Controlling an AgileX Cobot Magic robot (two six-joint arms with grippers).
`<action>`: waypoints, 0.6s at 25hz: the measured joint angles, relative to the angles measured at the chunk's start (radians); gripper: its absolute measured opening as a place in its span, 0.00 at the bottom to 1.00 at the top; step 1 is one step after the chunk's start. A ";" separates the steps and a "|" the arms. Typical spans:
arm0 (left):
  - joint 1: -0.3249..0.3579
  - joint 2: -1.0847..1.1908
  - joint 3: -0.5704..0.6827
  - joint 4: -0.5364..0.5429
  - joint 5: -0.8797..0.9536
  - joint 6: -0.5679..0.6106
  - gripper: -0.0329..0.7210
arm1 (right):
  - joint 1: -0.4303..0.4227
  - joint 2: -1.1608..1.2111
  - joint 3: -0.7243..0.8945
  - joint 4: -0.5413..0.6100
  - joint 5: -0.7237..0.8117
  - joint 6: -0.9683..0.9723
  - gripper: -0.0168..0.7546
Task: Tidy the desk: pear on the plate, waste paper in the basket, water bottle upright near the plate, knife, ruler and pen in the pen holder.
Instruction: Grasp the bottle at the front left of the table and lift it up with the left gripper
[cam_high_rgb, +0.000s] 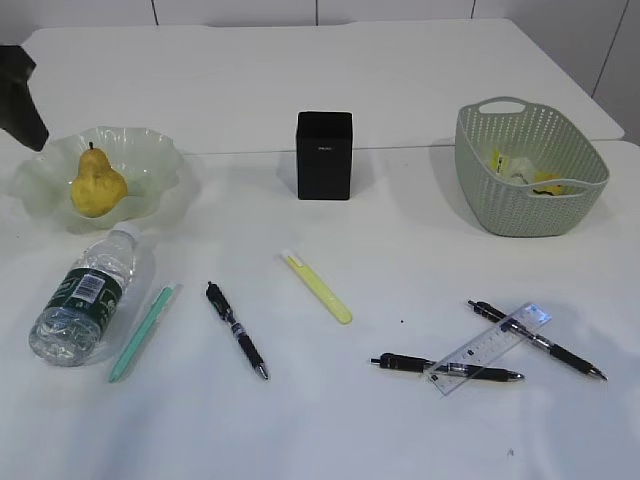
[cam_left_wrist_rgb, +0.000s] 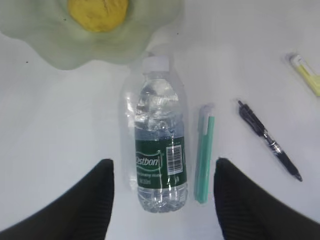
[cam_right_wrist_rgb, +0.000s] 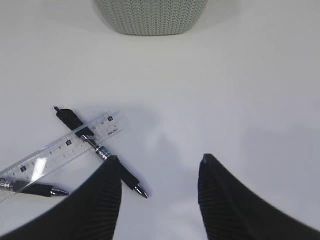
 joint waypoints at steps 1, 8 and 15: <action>0.000 0.020 -0.017 -0.013 0.005 -0.001 0.64 | 0.000 0.000 0.000 0.000 0.004 0.000 0.55; 0.000 0.143 -0.072 -0.056 0.061 -0.003 0.76 | 0.000 0.000 0.000 0.002 0.026 0.000 0.55; 0.000 0.239 -0.089 -0.079 0.054 0.002 0.83 | 0.000 0.000 0.000 0.003 0.026 0.000 0.55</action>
